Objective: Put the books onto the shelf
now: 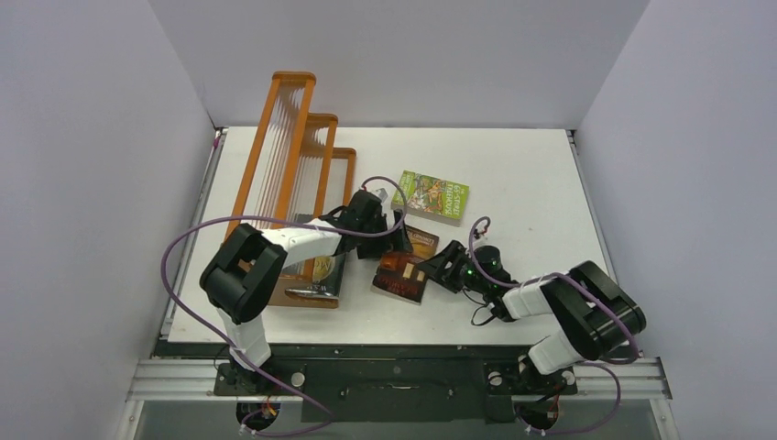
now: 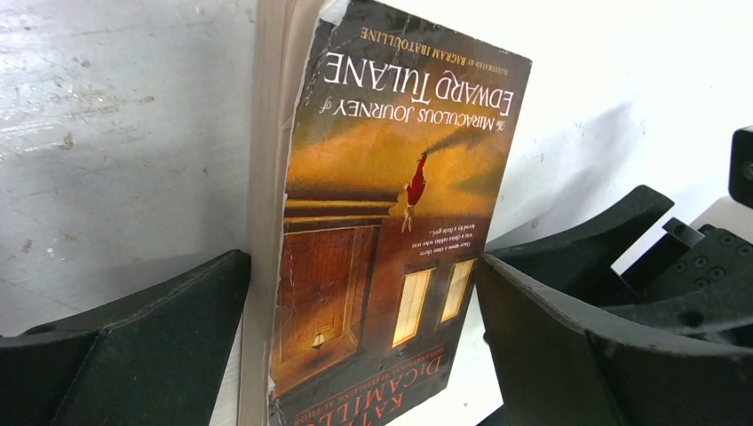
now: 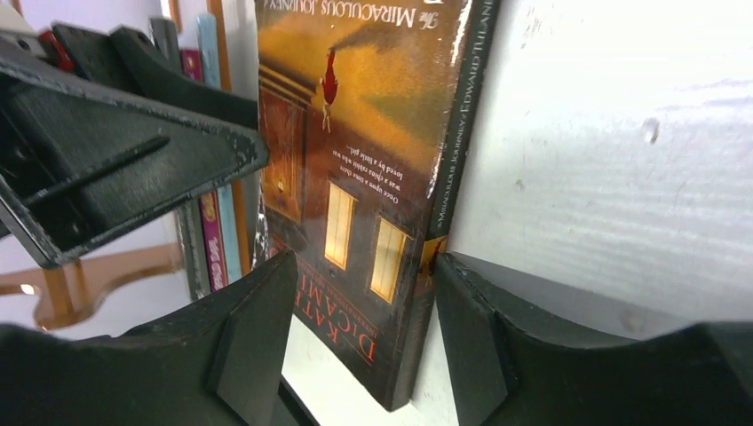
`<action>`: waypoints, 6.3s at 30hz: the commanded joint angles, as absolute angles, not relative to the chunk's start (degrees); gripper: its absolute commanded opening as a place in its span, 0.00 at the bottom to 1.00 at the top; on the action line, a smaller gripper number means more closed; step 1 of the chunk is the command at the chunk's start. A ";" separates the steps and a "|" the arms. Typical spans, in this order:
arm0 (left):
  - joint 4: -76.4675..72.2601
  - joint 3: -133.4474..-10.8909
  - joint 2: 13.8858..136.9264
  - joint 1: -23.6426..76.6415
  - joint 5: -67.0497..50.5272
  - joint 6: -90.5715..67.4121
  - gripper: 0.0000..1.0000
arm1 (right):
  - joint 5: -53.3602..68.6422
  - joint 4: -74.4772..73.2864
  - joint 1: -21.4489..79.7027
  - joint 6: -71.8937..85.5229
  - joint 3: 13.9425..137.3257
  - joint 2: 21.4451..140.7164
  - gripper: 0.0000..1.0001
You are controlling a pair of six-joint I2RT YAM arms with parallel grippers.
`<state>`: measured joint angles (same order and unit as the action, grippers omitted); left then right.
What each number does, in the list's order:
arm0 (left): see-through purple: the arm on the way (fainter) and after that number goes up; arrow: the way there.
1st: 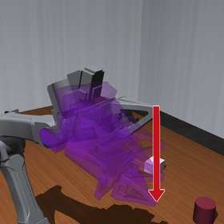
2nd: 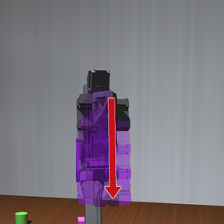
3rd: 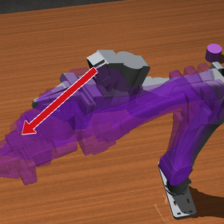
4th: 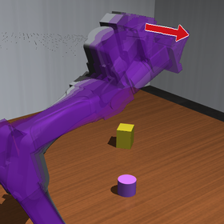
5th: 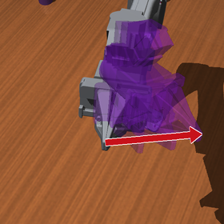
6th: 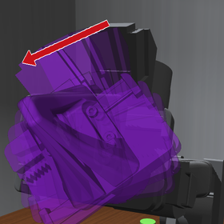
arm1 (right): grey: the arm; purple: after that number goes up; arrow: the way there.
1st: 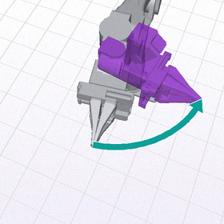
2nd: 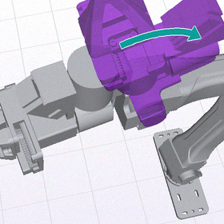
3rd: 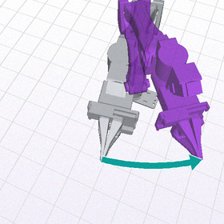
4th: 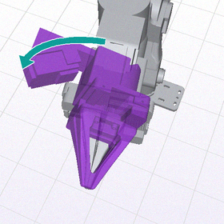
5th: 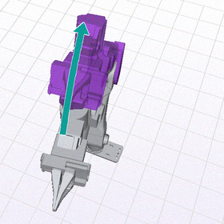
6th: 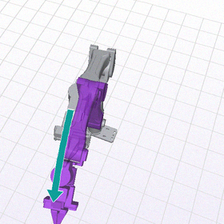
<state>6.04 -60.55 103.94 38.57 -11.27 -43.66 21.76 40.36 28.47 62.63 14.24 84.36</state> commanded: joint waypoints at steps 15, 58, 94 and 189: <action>6.22 -62.63 102.50 40.30 -17.67 -42.23 0.00 | 11.21 67.28 28.50 76.61 7.48 101.34 0.62; -7.44 -65.16 88.95 34.30 -47.20 -45.99 0.00 | 23.13 32.76 26.78 61.35 11.44 49.18 0.75; -0.69 -67.29 86.21 33.13 -47.00 -42.28 0.00 | 23.97 52.10 26.29 67.07 9.55 55.21 0.57; 47.47 -88.82 58.80 21.32 -3.07 -23.03 0.96 | 20.95 41.70 49.32 71.17 52.26 107.93 0.00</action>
<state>49.10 -89.21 59.77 21.89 -2.13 -23.14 21.93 42.35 48.10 72.27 49.52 106.91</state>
